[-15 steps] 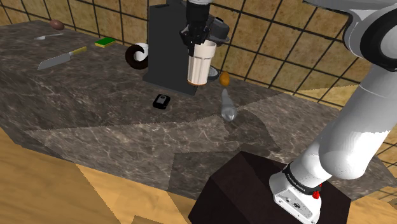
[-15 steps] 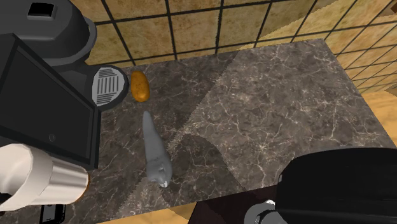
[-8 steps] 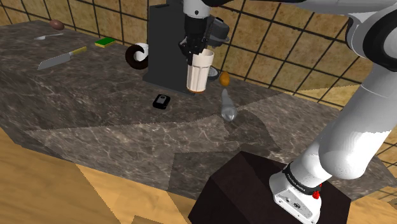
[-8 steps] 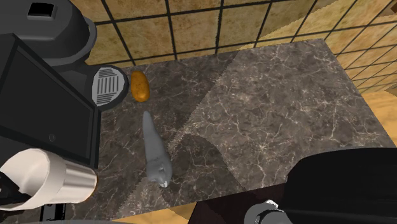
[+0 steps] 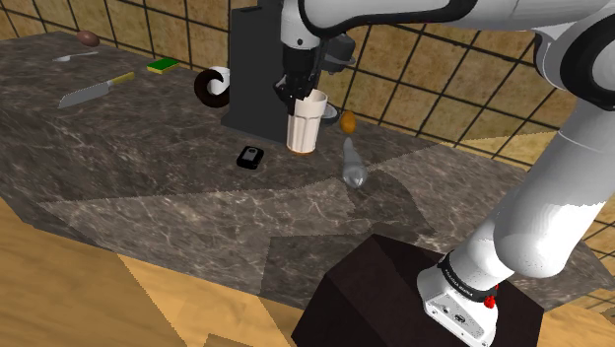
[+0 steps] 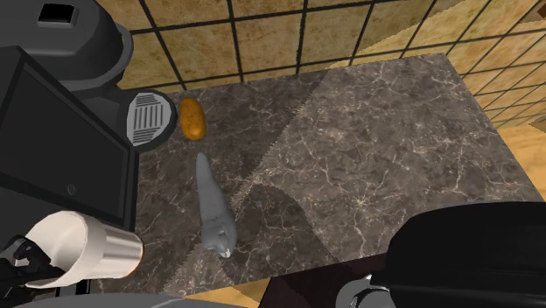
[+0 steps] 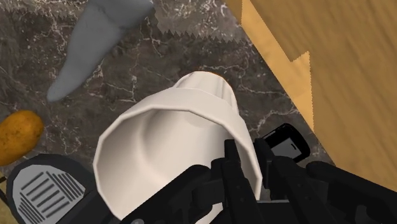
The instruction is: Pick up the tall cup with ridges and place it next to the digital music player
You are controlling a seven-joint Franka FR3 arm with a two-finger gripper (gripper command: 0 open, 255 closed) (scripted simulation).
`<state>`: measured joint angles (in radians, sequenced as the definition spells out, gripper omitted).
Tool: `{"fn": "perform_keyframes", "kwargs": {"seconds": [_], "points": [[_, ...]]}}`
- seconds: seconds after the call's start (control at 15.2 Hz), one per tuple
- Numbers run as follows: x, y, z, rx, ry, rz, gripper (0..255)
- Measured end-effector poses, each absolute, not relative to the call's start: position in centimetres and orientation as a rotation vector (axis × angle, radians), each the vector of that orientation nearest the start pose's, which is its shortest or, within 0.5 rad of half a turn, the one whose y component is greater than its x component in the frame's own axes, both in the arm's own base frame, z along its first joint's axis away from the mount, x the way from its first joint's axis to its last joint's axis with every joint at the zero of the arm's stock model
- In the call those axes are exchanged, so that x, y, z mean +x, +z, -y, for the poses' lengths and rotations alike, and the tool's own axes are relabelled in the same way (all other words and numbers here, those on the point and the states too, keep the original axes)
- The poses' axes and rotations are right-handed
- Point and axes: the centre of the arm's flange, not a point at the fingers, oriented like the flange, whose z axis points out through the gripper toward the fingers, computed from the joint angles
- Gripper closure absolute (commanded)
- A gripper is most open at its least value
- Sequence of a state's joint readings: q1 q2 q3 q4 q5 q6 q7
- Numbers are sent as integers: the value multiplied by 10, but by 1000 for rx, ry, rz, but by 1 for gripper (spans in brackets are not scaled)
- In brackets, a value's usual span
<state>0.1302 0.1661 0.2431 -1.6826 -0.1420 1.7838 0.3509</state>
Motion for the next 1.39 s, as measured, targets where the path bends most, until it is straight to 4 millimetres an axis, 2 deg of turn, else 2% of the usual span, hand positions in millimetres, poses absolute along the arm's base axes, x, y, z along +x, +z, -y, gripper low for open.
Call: {"fn": "perform_keyframes", "kwargs": {"seconds": [0.79, 1.25, 1.32, 1.39], "points": [[571, 432, -202, -3252, 32, 91, 255], [571, 425, -201, -3252, 32, 90, 255], [571, 425, -201, -3252, 32, 90, 0], [571, 425, -201, -3252, 32, 89, 0]]}}
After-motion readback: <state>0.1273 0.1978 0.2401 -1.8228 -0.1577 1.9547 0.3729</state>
